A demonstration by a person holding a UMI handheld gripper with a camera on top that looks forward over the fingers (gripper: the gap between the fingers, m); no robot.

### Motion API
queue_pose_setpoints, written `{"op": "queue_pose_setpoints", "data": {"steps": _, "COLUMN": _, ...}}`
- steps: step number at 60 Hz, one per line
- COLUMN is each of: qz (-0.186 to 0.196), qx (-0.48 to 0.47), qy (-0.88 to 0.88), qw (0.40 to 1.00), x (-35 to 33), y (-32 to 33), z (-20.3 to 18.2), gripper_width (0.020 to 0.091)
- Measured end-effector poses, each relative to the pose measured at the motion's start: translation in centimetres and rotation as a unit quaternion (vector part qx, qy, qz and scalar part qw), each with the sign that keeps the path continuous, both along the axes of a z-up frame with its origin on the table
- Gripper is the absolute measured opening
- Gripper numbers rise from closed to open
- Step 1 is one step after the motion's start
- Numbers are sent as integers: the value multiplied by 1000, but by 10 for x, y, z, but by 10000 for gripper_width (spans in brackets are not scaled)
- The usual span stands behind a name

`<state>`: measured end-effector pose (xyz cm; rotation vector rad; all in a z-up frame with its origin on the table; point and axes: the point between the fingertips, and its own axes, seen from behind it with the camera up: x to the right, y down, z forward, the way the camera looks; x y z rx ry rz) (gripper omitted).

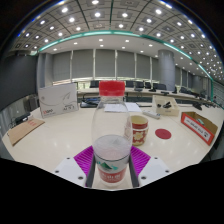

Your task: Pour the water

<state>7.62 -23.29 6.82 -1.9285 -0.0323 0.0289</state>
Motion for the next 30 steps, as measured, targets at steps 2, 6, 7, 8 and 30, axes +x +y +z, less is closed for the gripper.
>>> {"op": "queue_pose_setpoints", "data": {"steps": 2, "qz": -2, "qx": 1, "qy": -2, "qw": 1000, "x": -1, "y": 1, "z": 1, "gripper_width": 514}}
{"op": "queue_pose_setpoints", "data": {"steps": 6, "qz": -4, "qx": 1, "qy": -3, "qw": 1000, "x": -3, "y": 1, "z": 1, "gripper_width": 466}}
{"op": "queue_pose_setpoints", "data": {"steps": 7, "qz": -4, "qx": 2, "qy": -3, "qw": 1000, "x": -5, "y": 1, "z": 2, "gripper_width": 453}}
{"op": "queue_pose_setpoints", "data": {"steps": 8, "qz": -4, "qx": 2, "qy": -2, "qw": 1000, "x": -6, "y": 1, "z": 3, "gripper_width": 429}}
{"op": "queue_pose_setpoints", "data": {"steps": 30, "qz": 39, "qx": 31, "qy": 152, "qw": 987, "x": -89, "y": 42, "z": 101, "gripper_width": 338}}
